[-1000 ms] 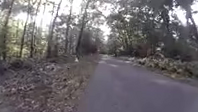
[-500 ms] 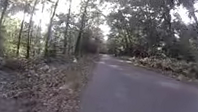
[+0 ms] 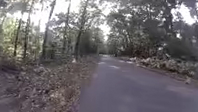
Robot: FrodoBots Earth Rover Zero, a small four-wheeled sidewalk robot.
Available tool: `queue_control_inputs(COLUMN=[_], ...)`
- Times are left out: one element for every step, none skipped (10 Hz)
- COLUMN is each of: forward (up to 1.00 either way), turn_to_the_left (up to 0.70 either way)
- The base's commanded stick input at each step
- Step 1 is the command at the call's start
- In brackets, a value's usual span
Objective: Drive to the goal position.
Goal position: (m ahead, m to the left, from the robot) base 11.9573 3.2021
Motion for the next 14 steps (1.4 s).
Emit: queue_control_inputs(forward=[0.7,0.7,0.7,0.7,0.7,0.7,0.7,0.7,0.7,0.7,0.7,0.7,0.7,0.7], turn_to_the_left=[-0.01,-0.01,-0.01,-0.01,-0.01,-0.01,-0.02,-0.14,-0.36,-0.36,-0.34,-0.06,-0.01,-0.01])
